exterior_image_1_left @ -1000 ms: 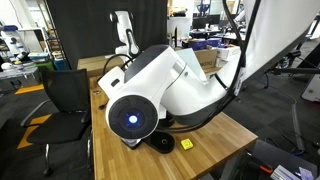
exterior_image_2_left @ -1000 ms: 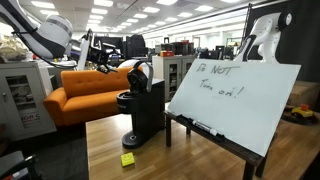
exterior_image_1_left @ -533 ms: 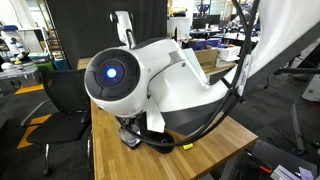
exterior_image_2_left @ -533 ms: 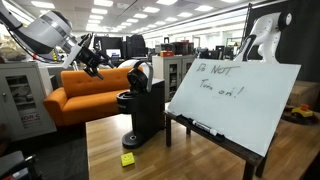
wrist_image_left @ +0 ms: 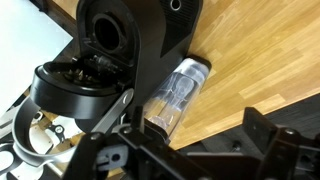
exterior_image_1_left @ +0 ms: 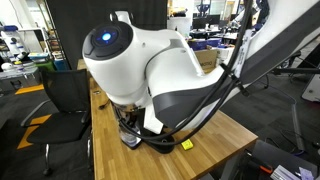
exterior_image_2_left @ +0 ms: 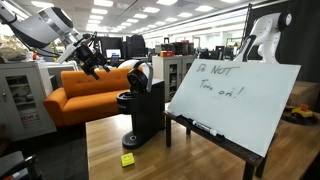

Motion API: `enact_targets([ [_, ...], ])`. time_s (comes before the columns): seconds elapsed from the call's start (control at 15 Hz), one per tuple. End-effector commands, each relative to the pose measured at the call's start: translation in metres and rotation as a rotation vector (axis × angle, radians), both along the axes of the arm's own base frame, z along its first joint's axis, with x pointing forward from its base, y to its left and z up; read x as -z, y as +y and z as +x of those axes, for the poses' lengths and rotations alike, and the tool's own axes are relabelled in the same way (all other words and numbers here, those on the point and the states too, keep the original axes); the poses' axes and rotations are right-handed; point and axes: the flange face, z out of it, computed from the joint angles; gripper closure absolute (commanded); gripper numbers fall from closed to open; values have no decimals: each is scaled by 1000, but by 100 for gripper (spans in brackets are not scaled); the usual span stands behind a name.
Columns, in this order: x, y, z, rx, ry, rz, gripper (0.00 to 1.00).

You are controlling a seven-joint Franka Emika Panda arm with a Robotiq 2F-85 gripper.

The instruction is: Open the water reservoir lid on the Keurig machine

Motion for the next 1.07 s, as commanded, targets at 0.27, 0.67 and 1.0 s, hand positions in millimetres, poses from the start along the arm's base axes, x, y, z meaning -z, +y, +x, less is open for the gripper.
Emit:
enact_targets([
  [0.27, -14, -12, -13, 80, 26, 74, 0],
  [0.67, -9, -8, -19, 99, 26, 63, 0],
  [1.0, -9, -8, -21, 102, 25, 62, 0],
])
